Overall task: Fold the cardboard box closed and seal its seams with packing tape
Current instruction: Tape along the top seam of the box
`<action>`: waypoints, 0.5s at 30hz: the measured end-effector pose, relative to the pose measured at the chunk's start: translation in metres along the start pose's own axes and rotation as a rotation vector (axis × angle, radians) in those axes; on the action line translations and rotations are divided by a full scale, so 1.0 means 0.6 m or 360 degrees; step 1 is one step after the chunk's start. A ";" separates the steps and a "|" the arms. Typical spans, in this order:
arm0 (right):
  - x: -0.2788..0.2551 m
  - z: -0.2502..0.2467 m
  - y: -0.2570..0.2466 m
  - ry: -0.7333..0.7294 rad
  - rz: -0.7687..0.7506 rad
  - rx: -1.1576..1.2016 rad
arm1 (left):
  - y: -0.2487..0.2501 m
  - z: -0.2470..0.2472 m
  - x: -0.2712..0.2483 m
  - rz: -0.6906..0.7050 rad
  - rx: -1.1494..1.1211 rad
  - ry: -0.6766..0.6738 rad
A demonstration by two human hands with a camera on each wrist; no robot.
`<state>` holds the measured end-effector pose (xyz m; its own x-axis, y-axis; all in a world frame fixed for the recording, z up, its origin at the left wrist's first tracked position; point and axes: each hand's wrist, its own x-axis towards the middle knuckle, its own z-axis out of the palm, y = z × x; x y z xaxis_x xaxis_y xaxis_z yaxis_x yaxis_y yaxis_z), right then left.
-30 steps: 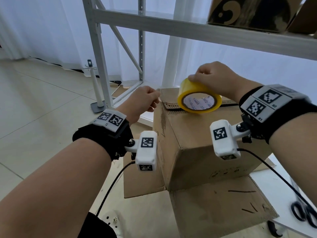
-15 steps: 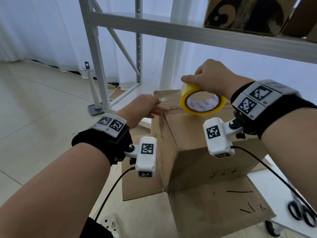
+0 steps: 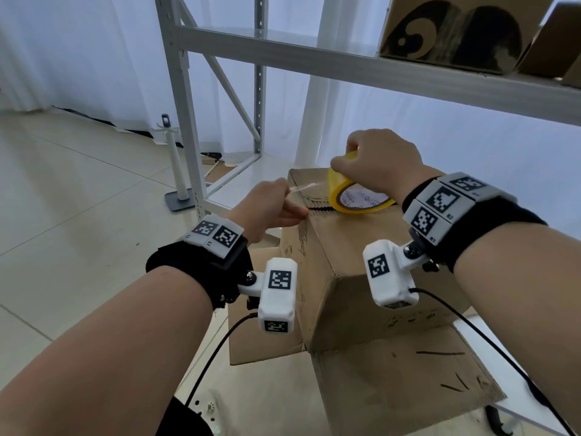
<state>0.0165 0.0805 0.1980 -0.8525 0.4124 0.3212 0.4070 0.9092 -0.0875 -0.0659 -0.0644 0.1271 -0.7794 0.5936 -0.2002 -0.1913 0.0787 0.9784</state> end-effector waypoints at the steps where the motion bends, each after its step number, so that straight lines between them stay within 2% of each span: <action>1: -0.001 0.002 0.003 0.0031 0.0031 0.0074 | 0.000 0.000 -0.001 0.0017 0.0021 0.0003; 6: -0.006 0.019 0.021 0.0275 0.0304 0.0613 | 0.003 0.002 -0.001 0.0173 0.0132 0.0067; 9: -0.020 0.038 0.037 0.0258 0.0501 0.1131 | 0.000 0.002 -0.001 0.0133 0.0099 0.0078; 11: -0.027 0.046 0.041 0.0251 0.0551 0.1397 | -0.003 0.000 0.000 0.0115 0.0071 0.0072; 15: -0.031 0.061 0.032 0.0191 0.0609 0.1480 | -0.007 -0.004 0.001 0.0111 0.0023 0.0069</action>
<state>0.0281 0.0921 0.1562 -0.6590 0.7234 0.2059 0.1854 0.4216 -0.8876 -0.0673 -0.0663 0.1228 -0.8157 0.5628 -0.1333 -0.1274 0.0501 0.9906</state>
